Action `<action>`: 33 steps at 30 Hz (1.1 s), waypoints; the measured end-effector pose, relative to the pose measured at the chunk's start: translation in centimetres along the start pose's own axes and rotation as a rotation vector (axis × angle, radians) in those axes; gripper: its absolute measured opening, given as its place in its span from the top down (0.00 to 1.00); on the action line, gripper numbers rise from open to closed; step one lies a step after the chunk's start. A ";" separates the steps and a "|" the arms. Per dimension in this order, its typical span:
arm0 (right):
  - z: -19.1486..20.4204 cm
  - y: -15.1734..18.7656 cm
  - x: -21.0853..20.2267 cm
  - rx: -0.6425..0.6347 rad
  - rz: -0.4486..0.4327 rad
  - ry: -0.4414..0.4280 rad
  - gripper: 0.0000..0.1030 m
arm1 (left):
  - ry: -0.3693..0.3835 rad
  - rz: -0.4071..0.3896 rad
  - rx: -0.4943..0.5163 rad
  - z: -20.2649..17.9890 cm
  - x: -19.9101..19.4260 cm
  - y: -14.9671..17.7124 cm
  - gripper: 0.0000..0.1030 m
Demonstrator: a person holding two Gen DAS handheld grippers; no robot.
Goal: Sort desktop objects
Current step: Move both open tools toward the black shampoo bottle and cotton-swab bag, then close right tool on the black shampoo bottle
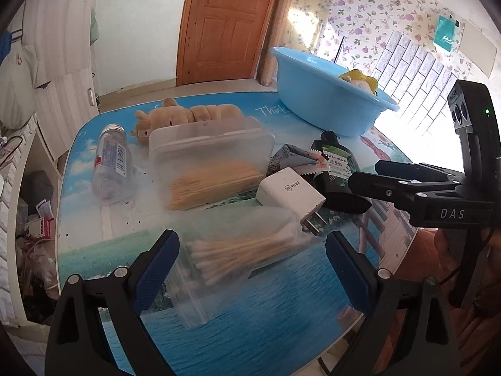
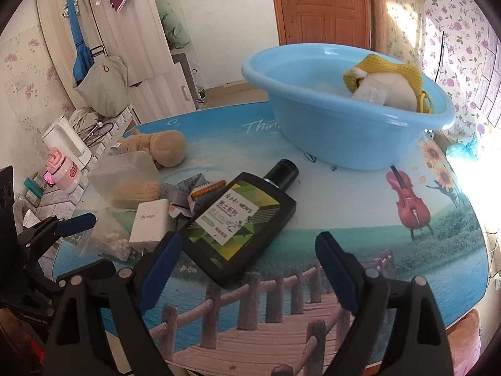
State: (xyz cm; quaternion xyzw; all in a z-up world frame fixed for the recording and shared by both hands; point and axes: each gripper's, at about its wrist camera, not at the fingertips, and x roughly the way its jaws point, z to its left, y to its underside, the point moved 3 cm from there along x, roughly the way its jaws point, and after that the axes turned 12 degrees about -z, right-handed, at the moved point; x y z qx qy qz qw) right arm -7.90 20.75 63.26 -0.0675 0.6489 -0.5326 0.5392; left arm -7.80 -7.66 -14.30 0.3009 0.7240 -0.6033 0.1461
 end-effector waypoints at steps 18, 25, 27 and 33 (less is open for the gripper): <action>1.0 0.5 1.8 -0.050 0.017 0.045 0.13 | -0.025 -0.016 -0.017 0.9 -1.3 -0.4 0.08; -2.3 0.9 0.7 0.014 0.016 0.086 0.13 | -0.022 -0.007 -0.045 0.8 -1.0 -0.3 0.08; -3.4 1.0 0.5 0.037 0.015 0.109 0.13 | -0.026 -0.004 -0.038 0.6 -0.8 -0.3 0.08; -5.1 0.8 0.0 0.074 0.008 0.138 0.13 | -0.047 0.014 -0.037 0.7 0.1 0.2 0.08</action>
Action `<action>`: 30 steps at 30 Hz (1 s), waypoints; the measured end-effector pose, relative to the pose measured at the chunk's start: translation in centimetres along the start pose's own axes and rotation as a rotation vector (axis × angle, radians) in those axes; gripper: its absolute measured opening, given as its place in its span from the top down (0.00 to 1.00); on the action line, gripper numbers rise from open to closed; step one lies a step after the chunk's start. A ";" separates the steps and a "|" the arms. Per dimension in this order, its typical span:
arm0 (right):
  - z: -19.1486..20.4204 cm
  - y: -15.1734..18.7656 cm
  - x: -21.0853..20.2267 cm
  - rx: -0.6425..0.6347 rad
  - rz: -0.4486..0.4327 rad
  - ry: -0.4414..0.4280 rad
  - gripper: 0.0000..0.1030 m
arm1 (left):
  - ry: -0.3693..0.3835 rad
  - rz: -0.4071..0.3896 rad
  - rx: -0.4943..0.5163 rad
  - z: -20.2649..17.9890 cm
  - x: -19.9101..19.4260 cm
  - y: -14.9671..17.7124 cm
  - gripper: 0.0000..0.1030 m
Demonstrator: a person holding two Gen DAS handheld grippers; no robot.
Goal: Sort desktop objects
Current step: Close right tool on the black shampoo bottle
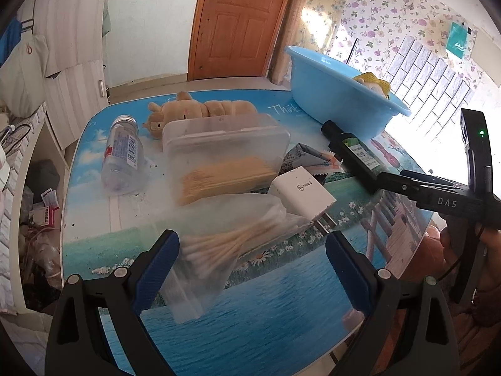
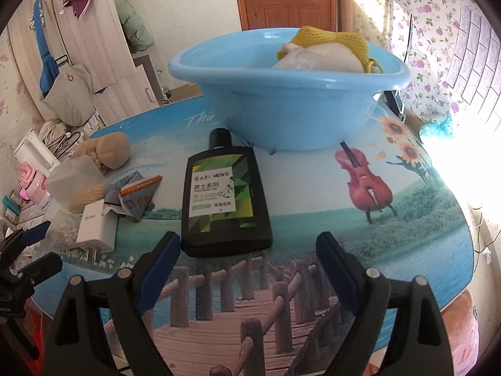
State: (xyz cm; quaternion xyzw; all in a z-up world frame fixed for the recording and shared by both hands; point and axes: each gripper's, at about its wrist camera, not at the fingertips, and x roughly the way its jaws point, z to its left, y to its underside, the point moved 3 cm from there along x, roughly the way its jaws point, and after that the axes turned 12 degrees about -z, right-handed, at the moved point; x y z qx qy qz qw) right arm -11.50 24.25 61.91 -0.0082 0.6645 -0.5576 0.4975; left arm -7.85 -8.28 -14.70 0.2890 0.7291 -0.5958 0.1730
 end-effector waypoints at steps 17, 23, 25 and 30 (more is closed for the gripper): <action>2.3 -1.1 2.4 -0.084 -0.028 -0.028 0.13 | 0.014 -0.010 0.013 0.7 -0.9 0.3 0.54; 1.9 -0.9 2.6 -0.093 -0.014 -0.057 0.40 | 0.025 -0.012 0.013 0.8 -1.4 0.5 0.54; 1.6 -0.6 2.3 -0.091 -0.012 -0.060 0.40 | 0.026 -0.014 0.014 0.8 -1.6 0.6 0.54; 0.5 0.2 0.9 -0.088 0.001 -0.056 0.40 | 0.021 -0.003 0.030 0.6 -1.8 1.0 0.54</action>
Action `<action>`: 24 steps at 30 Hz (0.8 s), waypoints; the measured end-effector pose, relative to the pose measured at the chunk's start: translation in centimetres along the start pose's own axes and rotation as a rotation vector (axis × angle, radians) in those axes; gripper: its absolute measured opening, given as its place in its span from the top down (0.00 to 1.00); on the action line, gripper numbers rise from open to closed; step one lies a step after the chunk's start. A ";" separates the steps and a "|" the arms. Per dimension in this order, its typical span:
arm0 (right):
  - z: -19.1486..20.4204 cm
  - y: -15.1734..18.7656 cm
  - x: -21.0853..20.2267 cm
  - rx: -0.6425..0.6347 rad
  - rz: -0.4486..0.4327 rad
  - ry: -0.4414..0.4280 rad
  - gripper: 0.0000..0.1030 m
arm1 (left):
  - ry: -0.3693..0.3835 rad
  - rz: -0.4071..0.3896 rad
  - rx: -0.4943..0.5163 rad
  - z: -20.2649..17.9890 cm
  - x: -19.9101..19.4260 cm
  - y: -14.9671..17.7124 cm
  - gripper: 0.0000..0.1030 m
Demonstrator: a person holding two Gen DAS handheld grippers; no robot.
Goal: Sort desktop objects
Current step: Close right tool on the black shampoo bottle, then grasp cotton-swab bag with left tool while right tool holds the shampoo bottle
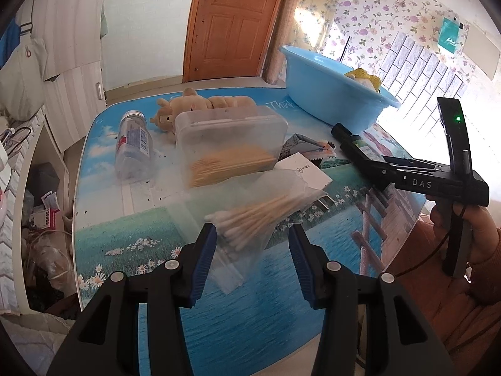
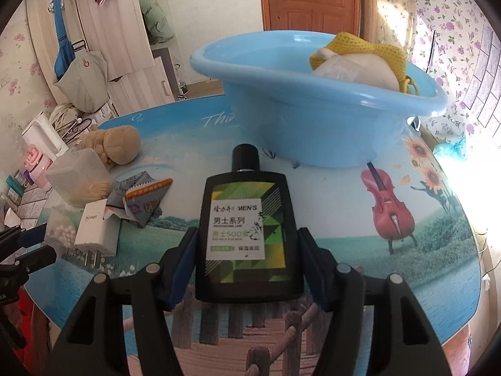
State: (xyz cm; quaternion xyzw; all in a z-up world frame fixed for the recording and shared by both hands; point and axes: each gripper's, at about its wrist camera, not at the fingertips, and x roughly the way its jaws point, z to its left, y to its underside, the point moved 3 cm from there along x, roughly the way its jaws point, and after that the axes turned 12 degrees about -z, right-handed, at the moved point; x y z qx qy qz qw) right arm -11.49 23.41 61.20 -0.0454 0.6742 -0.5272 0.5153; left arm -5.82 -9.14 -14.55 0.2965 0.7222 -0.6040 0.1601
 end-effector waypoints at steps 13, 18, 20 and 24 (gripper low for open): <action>-1.5 1.9 -2.7 0.002 0.010 -0.017 0.40 | -0.085 0.011 0.029 0.6 1.5 -0.6 0.15; -1.7 1.9 -2.8 0.008 0.007 -0.026 0.40 | -0.095 0.033 0.060 0.5 2.9 -0.6 0.10; -1.7 1.9 -2.7 0.004 0.011 -0.029 0.40 | -0.094 0.032 0.077 0.3 3.2 -0.7 0.09; -1.5 2.0 -2.7 -0.012 0.008 -0.025 0.39 | -0.058 0.016 0.071 -0.1 3.1 -0.8 0.17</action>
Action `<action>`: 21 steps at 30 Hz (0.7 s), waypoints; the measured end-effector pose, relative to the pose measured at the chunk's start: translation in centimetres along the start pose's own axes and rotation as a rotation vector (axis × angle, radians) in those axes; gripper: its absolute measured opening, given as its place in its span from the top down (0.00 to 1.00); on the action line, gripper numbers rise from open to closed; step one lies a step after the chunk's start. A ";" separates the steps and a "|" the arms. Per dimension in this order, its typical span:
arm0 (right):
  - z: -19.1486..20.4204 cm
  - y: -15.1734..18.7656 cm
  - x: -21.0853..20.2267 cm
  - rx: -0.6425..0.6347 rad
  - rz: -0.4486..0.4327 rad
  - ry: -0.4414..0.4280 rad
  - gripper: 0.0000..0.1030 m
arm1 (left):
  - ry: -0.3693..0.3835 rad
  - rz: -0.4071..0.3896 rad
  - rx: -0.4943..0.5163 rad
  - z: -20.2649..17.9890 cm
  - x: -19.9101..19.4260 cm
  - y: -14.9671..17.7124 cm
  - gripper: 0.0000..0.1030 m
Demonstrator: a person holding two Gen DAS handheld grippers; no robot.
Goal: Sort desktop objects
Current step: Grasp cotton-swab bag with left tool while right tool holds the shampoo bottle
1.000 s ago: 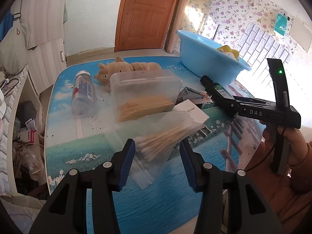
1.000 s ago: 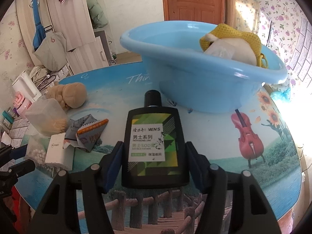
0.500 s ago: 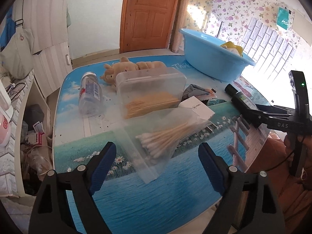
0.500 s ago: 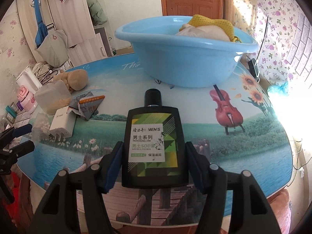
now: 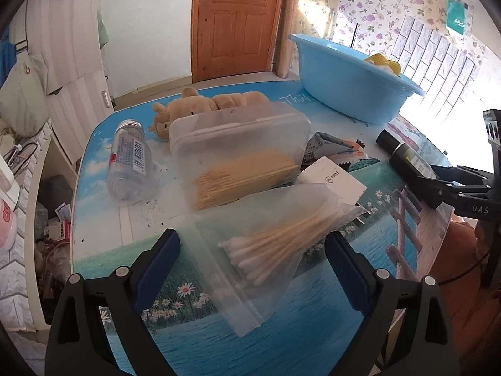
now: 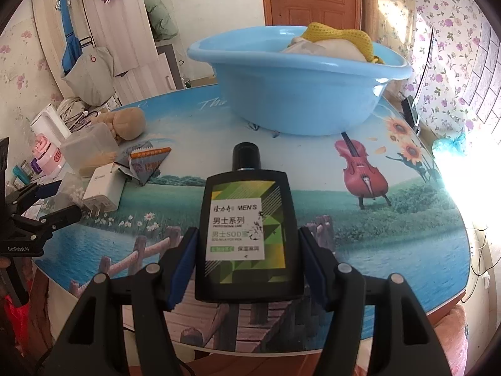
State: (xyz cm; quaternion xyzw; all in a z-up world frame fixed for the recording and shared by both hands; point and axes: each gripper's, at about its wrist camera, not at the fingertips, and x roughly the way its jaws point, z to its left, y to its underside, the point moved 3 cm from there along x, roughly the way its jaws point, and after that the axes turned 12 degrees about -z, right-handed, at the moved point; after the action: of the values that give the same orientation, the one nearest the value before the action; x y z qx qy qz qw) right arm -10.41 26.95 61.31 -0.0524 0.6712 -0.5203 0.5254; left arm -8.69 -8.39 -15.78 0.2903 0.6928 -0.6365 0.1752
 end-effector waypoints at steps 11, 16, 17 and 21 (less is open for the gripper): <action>1.1 0.3 0.5 -0.061 -0.008 0.008 0.21 | 0.061 -0.003 0.011 -0.6 -2.1 0.1 0.60; 1.4 0.4 0.6 -0.088 -0.019 0.020 0.17 | 0.075 -0.039 -0.006 -0.5 -3.5 -0.8 0.60; 1.2 0.3 0.4 -0.082 -0.029 0.019 0.23 | 0.075 -0.046 -0.008 -0.5 -3.7 -1.0 0.60; 0.4 0.1 0.0 -0.051 -0.035 0.002 0.41 | 0.083 -0.072 -0.009 -0.9 -4.7 -2.0 0.60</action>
State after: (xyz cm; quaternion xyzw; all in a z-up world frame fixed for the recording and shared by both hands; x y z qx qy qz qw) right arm -10.06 26.72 61.26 -0.0769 0.6837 -0.5121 0.5141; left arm -6.21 -8.39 -11.27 0.2905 0.7125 -0.6264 0.1243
